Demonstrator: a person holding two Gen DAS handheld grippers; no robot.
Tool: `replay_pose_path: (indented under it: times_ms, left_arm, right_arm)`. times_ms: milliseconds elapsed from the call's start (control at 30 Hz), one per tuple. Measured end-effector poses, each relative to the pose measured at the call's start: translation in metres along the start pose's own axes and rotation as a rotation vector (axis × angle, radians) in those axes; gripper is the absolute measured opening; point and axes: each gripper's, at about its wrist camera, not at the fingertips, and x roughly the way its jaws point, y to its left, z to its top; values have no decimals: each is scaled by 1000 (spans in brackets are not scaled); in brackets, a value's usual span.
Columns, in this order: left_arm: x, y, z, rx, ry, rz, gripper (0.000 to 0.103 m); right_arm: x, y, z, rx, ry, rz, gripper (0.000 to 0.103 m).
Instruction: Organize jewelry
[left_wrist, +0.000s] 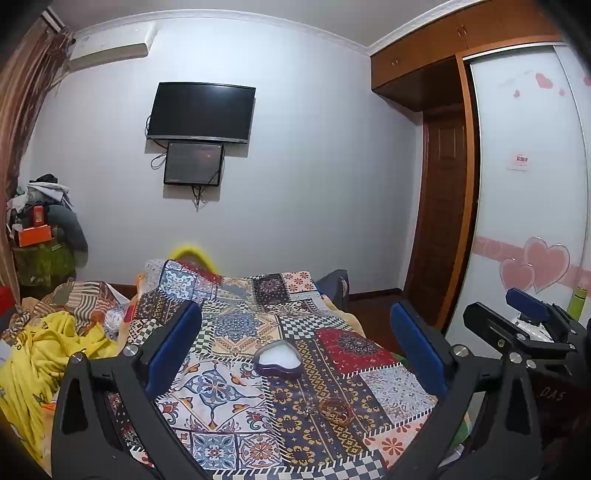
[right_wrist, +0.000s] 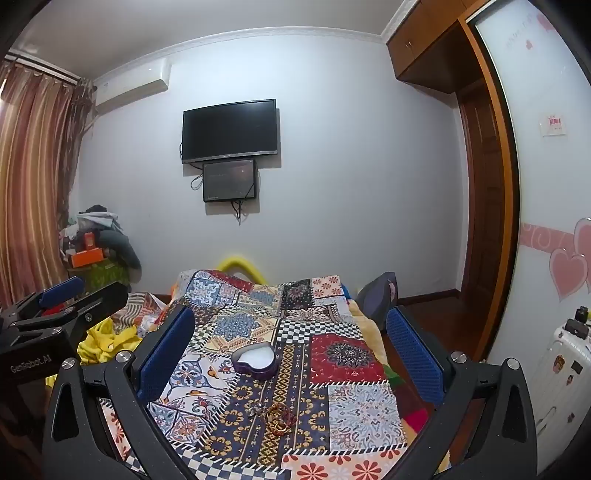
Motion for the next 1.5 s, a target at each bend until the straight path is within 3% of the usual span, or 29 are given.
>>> replay_pose_path:
  times_ms: [1500]
  left_arm:
    - [8,6,-11,-2,35,11,103]
  right_arm:
    - [7,1,-3,6,39,4,103]
